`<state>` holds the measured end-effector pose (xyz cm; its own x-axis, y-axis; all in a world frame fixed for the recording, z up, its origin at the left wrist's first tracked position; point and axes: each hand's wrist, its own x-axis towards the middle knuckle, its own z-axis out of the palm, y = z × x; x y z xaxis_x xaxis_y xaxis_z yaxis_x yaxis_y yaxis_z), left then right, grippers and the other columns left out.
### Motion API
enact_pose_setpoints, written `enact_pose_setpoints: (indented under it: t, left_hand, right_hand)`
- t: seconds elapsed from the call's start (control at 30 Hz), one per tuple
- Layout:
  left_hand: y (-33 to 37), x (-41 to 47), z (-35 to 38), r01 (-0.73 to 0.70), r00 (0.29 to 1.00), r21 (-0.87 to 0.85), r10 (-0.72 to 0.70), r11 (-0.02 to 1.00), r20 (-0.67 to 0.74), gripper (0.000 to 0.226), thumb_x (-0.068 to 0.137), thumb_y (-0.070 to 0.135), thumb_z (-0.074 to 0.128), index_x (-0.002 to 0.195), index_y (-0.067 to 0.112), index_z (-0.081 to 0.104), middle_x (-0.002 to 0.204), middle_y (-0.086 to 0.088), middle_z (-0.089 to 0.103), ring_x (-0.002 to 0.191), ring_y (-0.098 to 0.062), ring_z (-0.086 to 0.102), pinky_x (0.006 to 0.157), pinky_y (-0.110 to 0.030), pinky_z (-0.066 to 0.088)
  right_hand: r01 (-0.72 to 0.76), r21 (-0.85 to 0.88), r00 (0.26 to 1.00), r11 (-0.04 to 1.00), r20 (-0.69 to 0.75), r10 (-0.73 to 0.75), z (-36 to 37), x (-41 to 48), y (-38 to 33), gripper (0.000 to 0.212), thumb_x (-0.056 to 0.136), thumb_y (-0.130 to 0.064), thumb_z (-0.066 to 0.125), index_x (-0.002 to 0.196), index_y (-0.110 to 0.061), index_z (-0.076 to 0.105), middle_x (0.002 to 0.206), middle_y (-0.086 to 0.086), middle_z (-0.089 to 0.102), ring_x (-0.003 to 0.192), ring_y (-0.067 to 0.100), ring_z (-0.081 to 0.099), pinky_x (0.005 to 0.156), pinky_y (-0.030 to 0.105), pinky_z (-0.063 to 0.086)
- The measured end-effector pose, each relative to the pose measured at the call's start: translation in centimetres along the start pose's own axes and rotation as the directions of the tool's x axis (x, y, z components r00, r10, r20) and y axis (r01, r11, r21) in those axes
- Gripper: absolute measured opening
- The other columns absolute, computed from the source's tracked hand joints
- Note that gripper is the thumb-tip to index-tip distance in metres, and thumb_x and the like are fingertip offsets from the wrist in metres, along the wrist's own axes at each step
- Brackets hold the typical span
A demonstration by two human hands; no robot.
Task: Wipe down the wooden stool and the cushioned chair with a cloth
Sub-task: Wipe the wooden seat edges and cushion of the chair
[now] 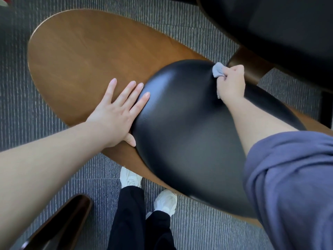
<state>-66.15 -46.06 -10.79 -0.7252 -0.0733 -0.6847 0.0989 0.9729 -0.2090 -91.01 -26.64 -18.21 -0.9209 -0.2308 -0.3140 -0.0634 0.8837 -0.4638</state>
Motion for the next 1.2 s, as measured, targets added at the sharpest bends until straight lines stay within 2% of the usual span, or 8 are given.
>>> enact_pose_setpoints:
  t: [0.1, 0.23, 0.3, 0.43, 0.6, 0.83, 1.07, 1.2]
  left_hand:
    - [0.0, 0.0, -0.2, 0.006, 1.000, -0.003, -0.006, 1.000, 0.011, 0.122, 0.076, 0.085, 0.024, 0.129, 0.002, -0.048, 0.153, -0.020, -0.035, 0.144, -0.033, -0.028, 0.113, -0.063, -0.010]
    - [0.0, -0.1, -0.4, 0.017, 0.999, -0.013, -0.017, 1.000, 0.028, 0.122, 0.076, 0.086, 0.025, 0.129, 0.004, -0.047, 0.154, -0.018, -0.034, 0.144, -0.032, -0.028, 0.113, -0.062, -0.011]
    - [0.0, -0.2, -0.5, 0.020, 0.999, -0.011, -0.020, 1.000, 0.030, 0.122, 0.076, 0.086, 0.026, 0.130, 0.004, -0.047, 0.154, -0.017, -0.034, 0.144, -0.032, -0.027, 0.113, -0.062, -0.011]
    - [0.0, -0.3, -0.4, 0.024, 0.999, 0.000, -0.024, 1.000, 0.023, 0.122, 0.075, 0.086, 0.025, 0.129, 0.005, -0.046, 0.155, -0.017, -0.032, 0.145, -0.031, -0.026, 0.114, -0.063, -0.009]
    - [0.0, -0.1, -0.4, 0.022, 1.000, -0.002, -0.022, 1.000, 0.013, 0.122, 0.072, 0.088, 0.025, 0.128, 0.006, -0.047, 0.156, -0.016, -0.031, 0.146, -0.031, -0.025, 0.113, -0.063, -0.009]
    - [0.1, -0.5, -1.0, 0.027, 0.999, 0.001, -0.027, 1.000, 0.033, 0.126, 0.070, 0.088, 0.027, 0.142, 0.006, -0.037, 0.158, -0.015, -0.026, 0.147, -0.030, -0.021, 0.114, -0.063, -0.004]
    - [1.4, -1.1, -2.7, 0.087, 0.994, -0.097, -0.079, 0.991, 0.080, 0.131, 0.071, 0.082, 0.051, 0.147, 0.010, -0.029, 0.160, -0.019, -0.016, 0.149, -0.034, -0.011, 0.116, -0.060, 0.006]
    - [3.5, -1.8, -3.7, 0.089, 0.994, -0.198, -0.073, 0.976, 0.084, 0.129, 0.073, 0.075, 0.060, 0.150, 0.016, -0.024, 0.158, -0.025, -0.017, 0.148, -0.040, -0.007, 0.117, -0.057, 0.011]
  right_hand:
    - [0.091, 0.111, 0.993, 0.990, 0.066, -0.099, 1.0, -1.1, -1.5, 0.020, 0.088, -0.032, 0.047, 0.095, -0.016, 0.057, 0.086, -0.020, 0.039, 0.071, 0.037, 0.061, 0.056, 0.039, 0.050]
    - [0.256, 0.209, 0.949, 0.944, 0.131, -0.287, 1.8, -4.7, -3.4, 0.026, 0.090, -0.018, 0.047, 0.093, -0.040, 0.061, 0.089, -0.020, 0.037, 0.065, 0.028, 0.054, 0.047, 0.031, 0.044]
    - [0.298, 0.271, 0.925, 0.915, 0.156, -0.347, 2.1, -6.6, -3.4, 0.030, 0.091, -0.014, 0.047, 0.100, -0.039, 0.062, 0.092, -0.018, 0.038, 0.064, 0.026, 0.053, 0.045, 0.027, 0.042]
    - [0.415, 0.316, 0.859, 0.853, 0.174, -0.482, 2.4, -10.3, -2.5, 0.043, 0.091, -0.011, 0.048, 0.121, -0.037, 0.063, 0.096, -0.017, 0.037, 0.065, 0.017, 0.049, 0.058, 0.030, 0.049]
    - [0.559, 0.262, 0.780, 0.787, 0.157, -0.606, 2.8, -13.8, -1.2, 0.047, 0.089, -0.005, 0.050, 0.125, -0.032, 0.065, 0.101, -0.012, 0.040, 0.083, 0.006, 0.043, 0.075, 0.022, 0.042]
    - [0.749, 0.192, 0.593, 0.634, 0.230, -0.771, 2.5, -18.8, 2.3, 0.048, 0.082, -0.001, 0.057, 0.119, -0.030, 0.068, 0.110, 0.001, 0.050, 0.082, 0.019, 0.050, 0.065, 0.030, 0.046]
    - [0.885, 0.148, 0.331, 0.441, 0.467, -0.820, -1.0, -22.4, 7.6, 0.039, 0.089, -0.020, 0.039, 0.109, -0.029, 0.071, 0.108, 0.007, 0.057, 0.083, 0.025, 0.054, 0.054, 0.029, 0.045]
    - [0.910, 0.098, 0.282, 0.404, 0.567, -0.774, -3.0, -23.0, 10.0, 0.023, 0.089, -0.011, 0.058, 0.099, -0.029, 0.069, 0.105, 0.004, 0.057, 0.078, 0.024, 0.052, 0.049, 0.034, 0.049]
